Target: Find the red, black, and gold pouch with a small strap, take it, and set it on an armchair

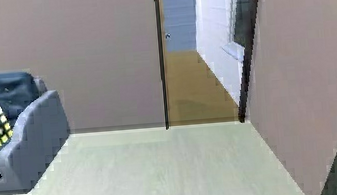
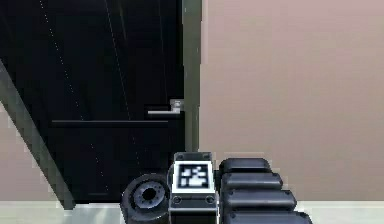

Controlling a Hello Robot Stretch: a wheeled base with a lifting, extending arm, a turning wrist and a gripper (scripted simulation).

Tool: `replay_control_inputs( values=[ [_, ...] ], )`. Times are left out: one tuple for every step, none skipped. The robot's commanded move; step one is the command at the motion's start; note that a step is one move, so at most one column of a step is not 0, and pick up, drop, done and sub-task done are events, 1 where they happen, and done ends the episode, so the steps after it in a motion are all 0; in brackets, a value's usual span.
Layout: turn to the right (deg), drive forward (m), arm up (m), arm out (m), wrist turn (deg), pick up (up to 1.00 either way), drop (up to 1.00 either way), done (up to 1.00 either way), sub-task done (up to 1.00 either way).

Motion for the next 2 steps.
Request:
replay_control_inputs(
  values=[
    [-39.0,0.0,0.0,0.0,0.0,0.0,0.0,0.0,0.0],
    [0.0,0.35,0.0,0.0,0.0,0.0,0.0,0.0,0.0]
  ],
)
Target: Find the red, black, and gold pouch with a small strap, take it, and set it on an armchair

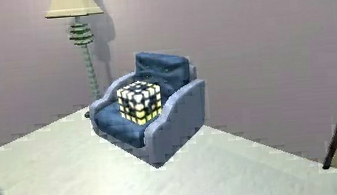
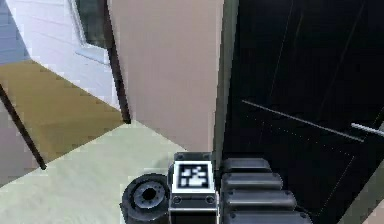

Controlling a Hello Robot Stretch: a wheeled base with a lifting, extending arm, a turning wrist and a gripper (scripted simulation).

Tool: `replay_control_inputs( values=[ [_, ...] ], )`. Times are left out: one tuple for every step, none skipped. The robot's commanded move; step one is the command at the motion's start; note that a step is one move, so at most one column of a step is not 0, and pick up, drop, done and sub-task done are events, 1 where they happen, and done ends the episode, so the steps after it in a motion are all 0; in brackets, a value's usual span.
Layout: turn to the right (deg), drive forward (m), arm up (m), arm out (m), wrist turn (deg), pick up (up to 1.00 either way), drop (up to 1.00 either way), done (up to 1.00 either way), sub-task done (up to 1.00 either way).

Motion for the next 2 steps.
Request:
replay_control_inputs(
  values=[
    [-33.0,0.0,0.0,0.0,0.0,0.0,0.0,0.0,0.0],
    [0.0,1.0,0.0,0.0,0.0,0.0,0.0,0.0,0.0]
  ],
)
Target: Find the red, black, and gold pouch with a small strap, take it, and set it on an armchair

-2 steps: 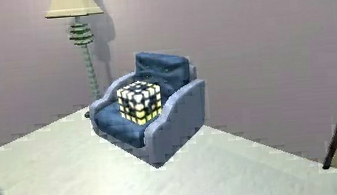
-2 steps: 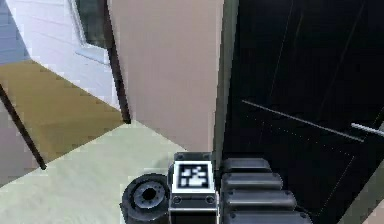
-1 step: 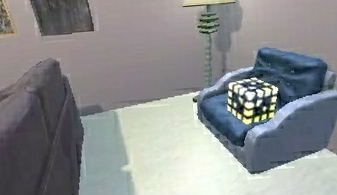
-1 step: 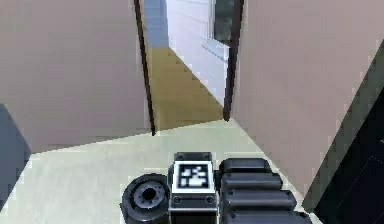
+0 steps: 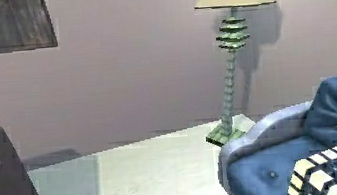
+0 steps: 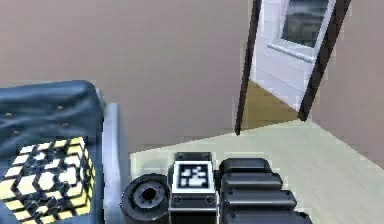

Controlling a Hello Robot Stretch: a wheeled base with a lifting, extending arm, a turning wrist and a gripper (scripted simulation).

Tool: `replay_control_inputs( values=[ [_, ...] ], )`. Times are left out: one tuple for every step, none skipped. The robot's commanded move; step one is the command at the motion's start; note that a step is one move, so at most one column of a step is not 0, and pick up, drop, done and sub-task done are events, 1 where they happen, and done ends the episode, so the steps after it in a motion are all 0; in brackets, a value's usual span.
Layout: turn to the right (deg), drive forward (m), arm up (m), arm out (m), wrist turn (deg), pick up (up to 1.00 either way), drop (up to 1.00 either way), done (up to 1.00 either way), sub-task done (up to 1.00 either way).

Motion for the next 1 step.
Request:
replay_control_inputs(
  values=[
    [0.0,0.5,0.0,0.0,0.0,0.0,0.0,0.0,0.0]
  ],
)
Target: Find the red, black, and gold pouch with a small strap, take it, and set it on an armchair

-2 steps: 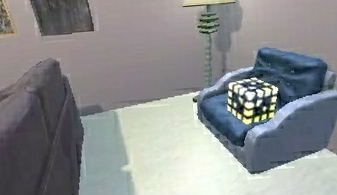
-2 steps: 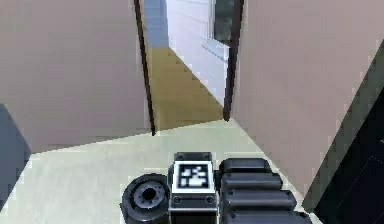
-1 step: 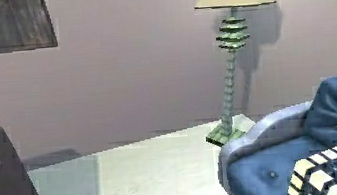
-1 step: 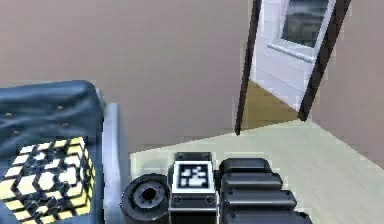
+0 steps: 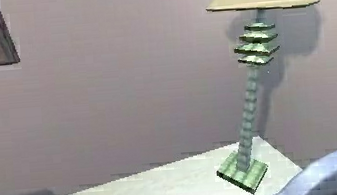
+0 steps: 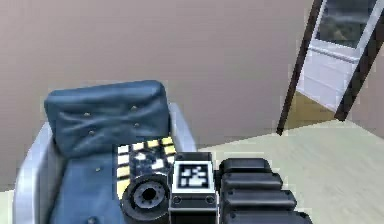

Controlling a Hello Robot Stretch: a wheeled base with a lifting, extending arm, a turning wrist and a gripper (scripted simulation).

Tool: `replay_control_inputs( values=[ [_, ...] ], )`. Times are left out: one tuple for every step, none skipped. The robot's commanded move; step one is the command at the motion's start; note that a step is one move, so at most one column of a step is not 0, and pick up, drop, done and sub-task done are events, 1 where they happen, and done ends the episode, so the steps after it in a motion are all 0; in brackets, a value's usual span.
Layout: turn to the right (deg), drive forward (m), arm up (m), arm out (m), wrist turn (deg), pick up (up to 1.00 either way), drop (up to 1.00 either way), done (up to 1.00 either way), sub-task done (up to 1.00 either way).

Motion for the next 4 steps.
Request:
replay_control_inputs(
  values=[
    [45.0,0.0,0.0,0.0,0.0,0.0,0.0,0.0,0.0],
    [45.0,0.0,0.0,0.0,0.0,0.0,0.0,0.0,0.0],
    [45.0,0.0,0.0,0.0,0.0,0.0,0.0,0.0,0.0],
    [6.0,0.0,0.0,0.0,0.0,0.0,0.0,0.0,0.0]
  ],
)
